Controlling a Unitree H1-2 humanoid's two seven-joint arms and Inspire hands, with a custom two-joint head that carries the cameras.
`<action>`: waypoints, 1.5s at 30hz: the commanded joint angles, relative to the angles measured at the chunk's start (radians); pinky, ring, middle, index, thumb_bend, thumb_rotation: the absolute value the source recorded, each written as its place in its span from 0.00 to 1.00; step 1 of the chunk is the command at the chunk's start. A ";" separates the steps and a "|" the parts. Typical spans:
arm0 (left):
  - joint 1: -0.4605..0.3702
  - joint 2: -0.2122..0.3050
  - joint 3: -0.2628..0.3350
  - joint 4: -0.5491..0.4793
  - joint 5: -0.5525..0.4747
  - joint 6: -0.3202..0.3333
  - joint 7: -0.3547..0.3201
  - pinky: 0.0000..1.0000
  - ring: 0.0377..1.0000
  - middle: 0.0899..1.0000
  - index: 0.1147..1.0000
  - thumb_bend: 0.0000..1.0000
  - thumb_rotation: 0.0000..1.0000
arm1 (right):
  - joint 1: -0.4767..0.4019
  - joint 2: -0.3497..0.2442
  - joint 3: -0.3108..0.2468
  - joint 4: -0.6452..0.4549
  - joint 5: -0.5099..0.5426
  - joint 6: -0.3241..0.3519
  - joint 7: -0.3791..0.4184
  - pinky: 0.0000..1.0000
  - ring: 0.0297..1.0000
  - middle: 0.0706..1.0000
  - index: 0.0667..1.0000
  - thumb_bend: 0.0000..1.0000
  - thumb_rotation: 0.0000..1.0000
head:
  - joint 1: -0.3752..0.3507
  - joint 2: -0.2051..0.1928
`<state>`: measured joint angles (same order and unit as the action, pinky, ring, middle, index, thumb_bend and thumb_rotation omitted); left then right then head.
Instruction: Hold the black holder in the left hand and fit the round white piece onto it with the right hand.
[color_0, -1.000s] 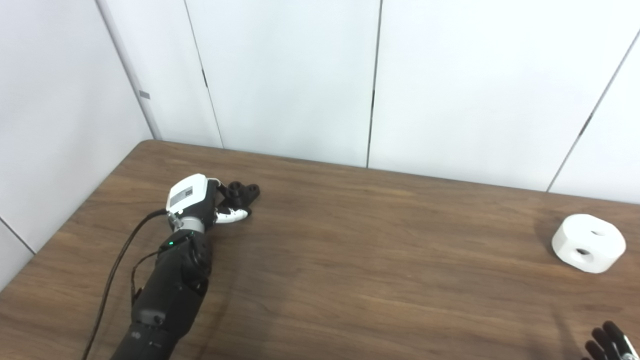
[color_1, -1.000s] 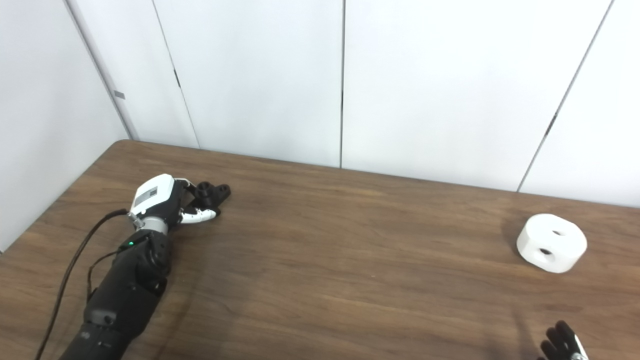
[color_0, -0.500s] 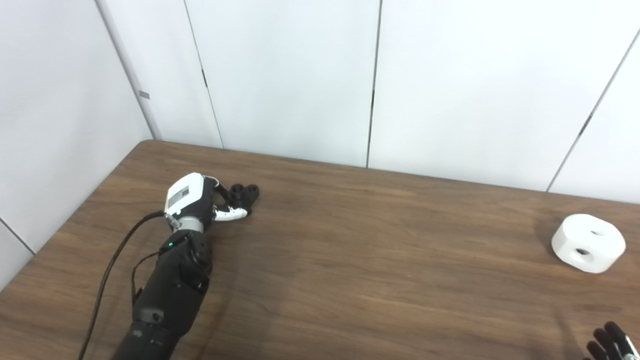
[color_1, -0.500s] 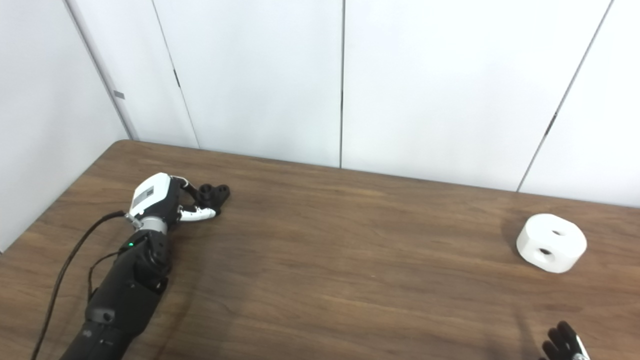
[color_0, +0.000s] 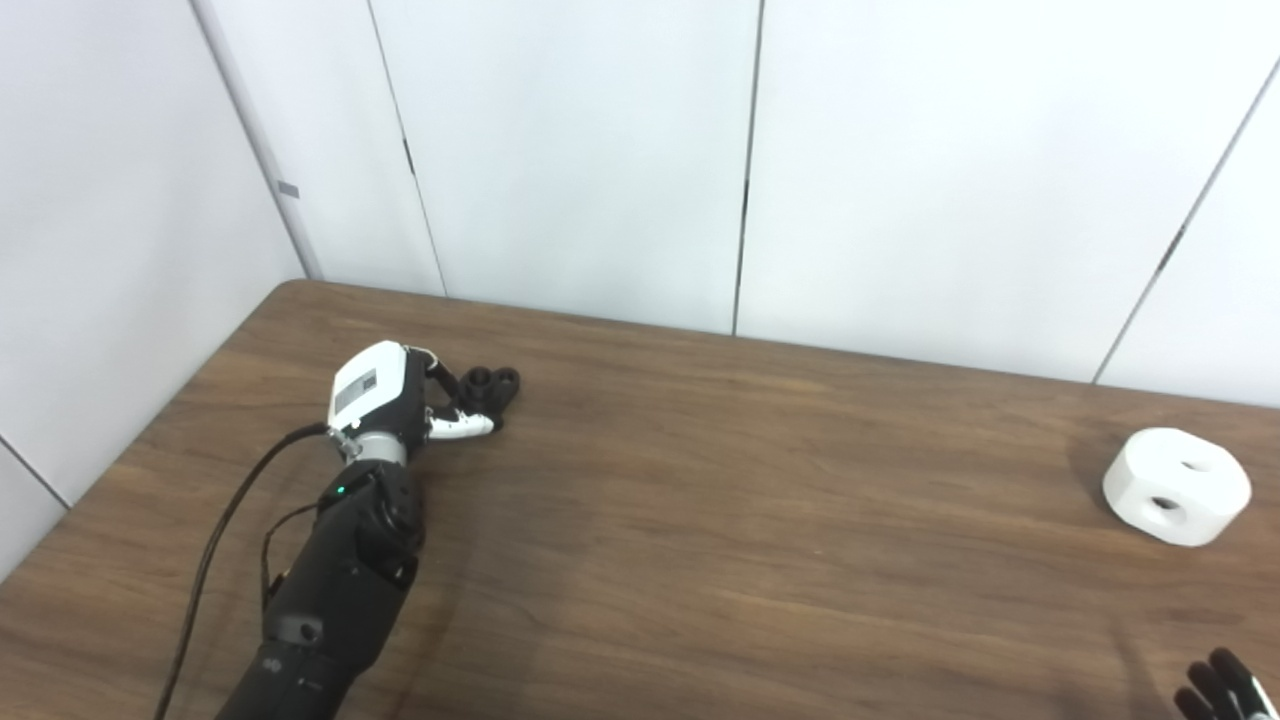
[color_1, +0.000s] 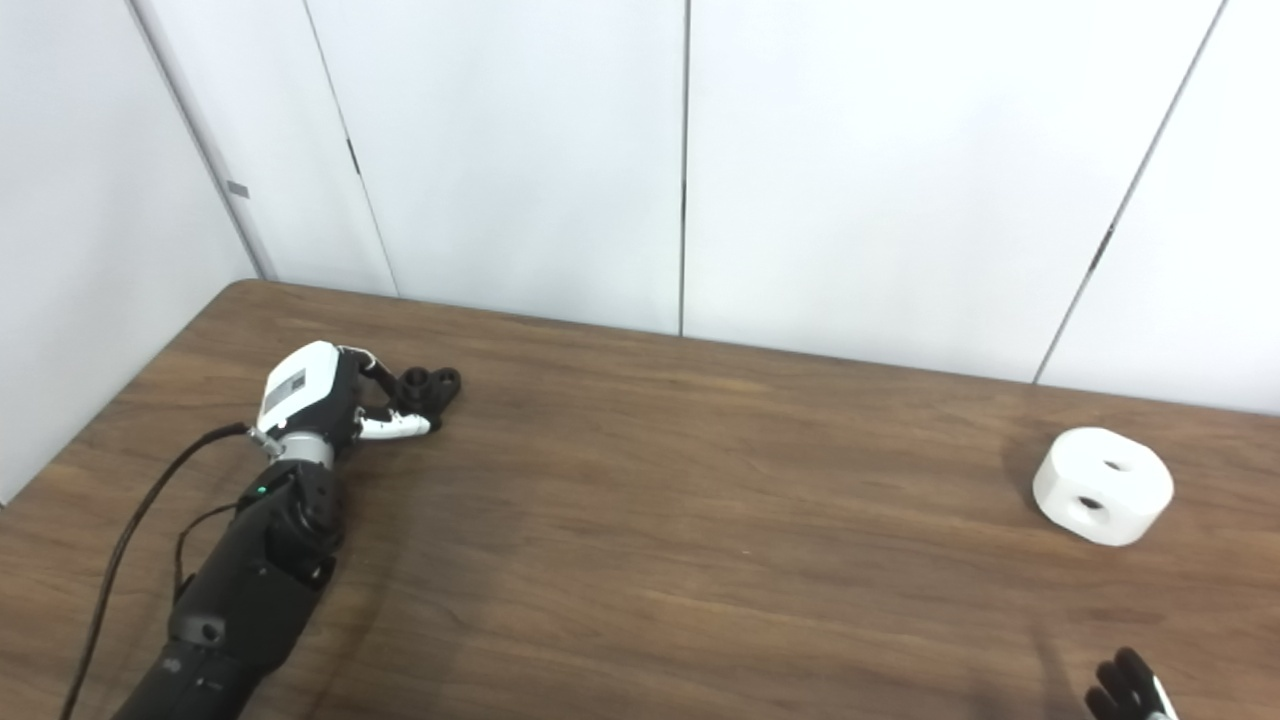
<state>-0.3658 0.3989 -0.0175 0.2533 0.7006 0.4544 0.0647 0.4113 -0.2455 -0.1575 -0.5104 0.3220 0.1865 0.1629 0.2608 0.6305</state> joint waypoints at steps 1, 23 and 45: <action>-0.020 0.014 -0.009 -0.009 -0.018 0.002 -0.007 0.75 0.84 0.74 0.42 0.52 0.04 | -0.001 -0.014 -0.013 -0.041 0.007 -0.011 0.000 1.00 1.00 1.00 1.00 0.66 0.98 | -0.012 0.004; 0.093 -0.004 -0.038 -0.291 0.008 0.014 -0.214 0.76 0.85 0.75 0.42 0.52 0.05 | -0.011 -0.030 -0.003 -0.029 -0.013 -0.049 0.046 1.00 1.00 1.00 1.00 0.72 1.00 | -0.058 0.038; 0.273 -0.033 -0.185 -0.625 0.051 -0.036 -0.321 0.76 0.84 0.77 0.42 0.52 0.05 | -0.057 -0.007 0.028 -0.037 -0.041 -0.023 0.026 1.00 1.00 1.00 1.00 0.71 0.95 | -0.188 0.122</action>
<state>-0.0794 0.3520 -0.1897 -0.3360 0.7375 0.4460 -0.2489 0.3648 -0.2514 -0.1274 -0.5139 0.2830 0.1836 0.1920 0.0721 0.7516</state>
